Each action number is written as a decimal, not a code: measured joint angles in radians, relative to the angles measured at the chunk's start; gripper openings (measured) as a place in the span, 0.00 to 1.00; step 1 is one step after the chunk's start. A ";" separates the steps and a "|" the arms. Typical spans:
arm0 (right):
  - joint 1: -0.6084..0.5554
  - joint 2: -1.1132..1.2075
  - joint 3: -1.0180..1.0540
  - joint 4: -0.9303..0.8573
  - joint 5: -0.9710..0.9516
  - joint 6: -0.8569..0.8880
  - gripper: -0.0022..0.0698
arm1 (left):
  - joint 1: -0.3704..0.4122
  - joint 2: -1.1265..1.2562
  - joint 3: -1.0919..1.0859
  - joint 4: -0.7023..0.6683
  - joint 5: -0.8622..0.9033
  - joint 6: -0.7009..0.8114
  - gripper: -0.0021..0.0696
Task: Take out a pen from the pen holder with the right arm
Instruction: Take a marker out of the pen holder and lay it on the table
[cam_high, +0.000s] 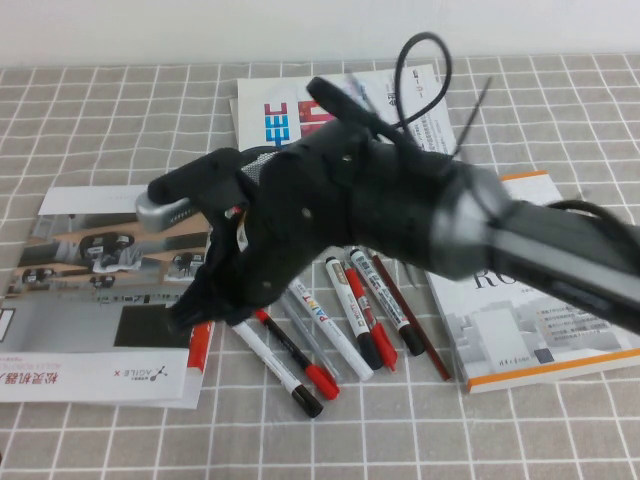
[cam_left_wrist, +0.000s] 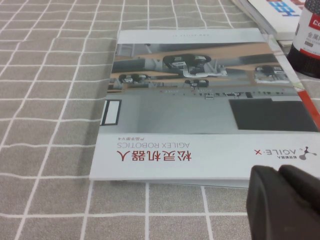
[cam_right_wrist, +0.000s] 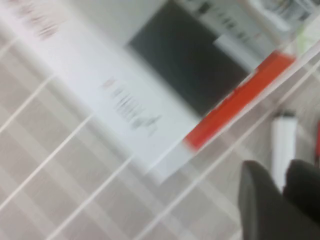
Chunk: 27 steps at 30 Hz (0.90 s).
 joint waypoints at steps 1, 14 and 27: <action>0.012 -0.040 0.037 -0.004 0.000 0.000 0.10 | 0.000 0.000 0.000 0.000 0.000 0.000 0.02; 0.084 -0.581 0.502 -0.086 0.047 0.138 0.01 | 0.000 0.000 0.000 0.000 0.000 0.000 0.02; 0.089 -0.964 0.914 -0.087 0.137 0.171 0.01 | 0.000 0.000 0.000 0.000 0.000 0.000 0.02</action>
